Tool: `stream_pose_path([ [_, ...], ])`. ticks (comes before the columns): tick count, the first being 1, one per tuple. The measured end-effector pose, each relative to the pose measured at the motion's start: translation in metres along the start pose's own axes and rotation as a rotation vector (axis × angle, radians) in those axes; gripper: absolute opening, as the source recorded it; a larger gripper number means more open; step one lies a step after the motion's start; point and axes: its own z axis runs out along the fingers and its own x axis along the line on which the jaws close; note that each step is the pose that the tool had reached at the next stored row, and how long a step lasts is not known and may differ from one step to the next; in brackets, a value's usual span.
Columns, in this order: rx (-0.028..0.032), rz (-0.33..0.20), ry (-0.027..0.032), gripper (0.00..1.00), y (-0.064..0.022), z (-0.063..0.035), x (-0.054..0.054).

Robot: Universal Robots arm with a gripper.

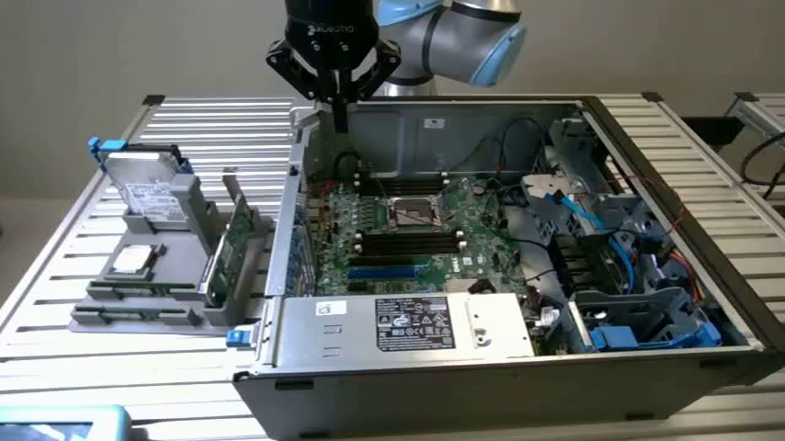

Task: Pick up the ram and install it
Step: 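Reach for the ram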

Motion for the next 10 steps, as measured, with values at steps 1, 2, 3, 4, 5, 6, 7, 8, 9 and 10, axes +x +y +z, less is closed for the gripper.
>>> stream_pose_path([
  [1, 0.0, 0.0, 0.0, 0.11, 0.0, 0.0, 0.0],
  [2, 0.0001, 0.0, 0.0001, 0.11, 0.0, 0.0, 0.0],
  [3, 0.0, 0.0, 0.0001, 0.11, 0.0, 0.0, 0.0],
  [4, 0.0, 0.0, 0.0, 0.11, 0.0, 0.0, 0.0],
  [5, 0.0, 0.0, 0.0, 0.11, 0.0, 0.0, 0.0],
  [6, 0.0, 0.0, 0.0, 0.11, 0.0, 0.0, 0.0],
  [7, 0.0, 0.0, 0.0, 0.11, 0.0, 0.0, 0.0],
  [8, 0.0, 0.0, 0.0, 0.11, 0.0, 0.0, 0.0],
  [9, 0.0, 0.0, 0.0, 0.11, 0.0, 0.0, 0.0],
  [10, 0.0, 0.0, 0.0, 0.11, 0.0, 0.0, 0.0],
])
